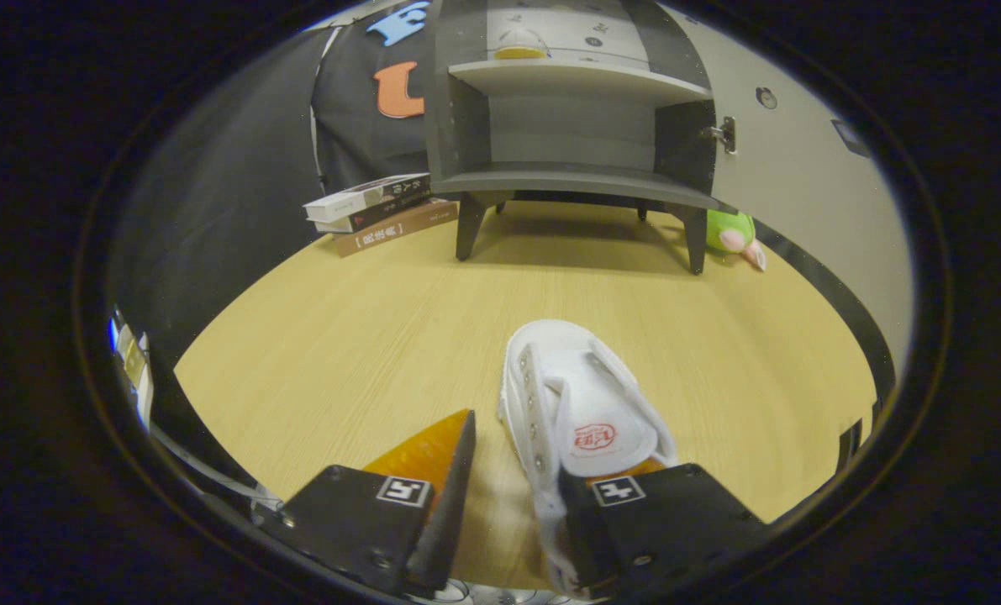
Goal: Open the shoe cabinet door, grab the shoes and put them into the shoe cabinet, then close the shoe cabinet door.
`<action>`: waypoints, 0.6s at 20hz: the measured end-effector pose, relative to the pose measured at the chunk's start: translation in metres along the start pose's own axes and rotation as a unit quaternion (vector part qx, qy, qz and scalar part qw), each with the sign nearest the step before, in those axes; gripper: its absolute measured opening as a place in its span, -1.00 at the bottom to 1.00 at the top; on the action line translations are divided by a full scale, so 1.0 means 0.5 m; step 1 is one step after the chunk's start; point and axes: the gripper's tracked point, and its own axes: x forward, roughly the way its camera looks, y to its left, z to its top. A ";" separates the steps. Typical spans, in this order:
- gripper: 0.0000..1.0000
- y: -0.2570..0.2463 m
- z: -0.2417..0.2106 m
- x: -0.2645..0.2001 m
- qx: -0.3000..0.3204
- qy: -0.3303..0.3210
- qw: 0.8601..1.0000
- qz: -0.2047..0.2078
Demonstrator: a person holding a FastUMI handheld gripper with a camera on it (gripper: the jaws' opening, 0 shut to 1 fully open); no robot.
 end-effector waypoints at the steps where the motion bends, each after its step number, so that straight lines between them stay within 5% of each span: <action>1: -0.35 0.000 0.004 -0.004 0.002 -0.001 1.000 0.003; 3: -0.69 0.003 0.001 -0.003 -0.001 0.009 1.000 0.003; 12: -0.77 -0.030 0.145 -0.120 0.010 -0.031 0.999 -0.032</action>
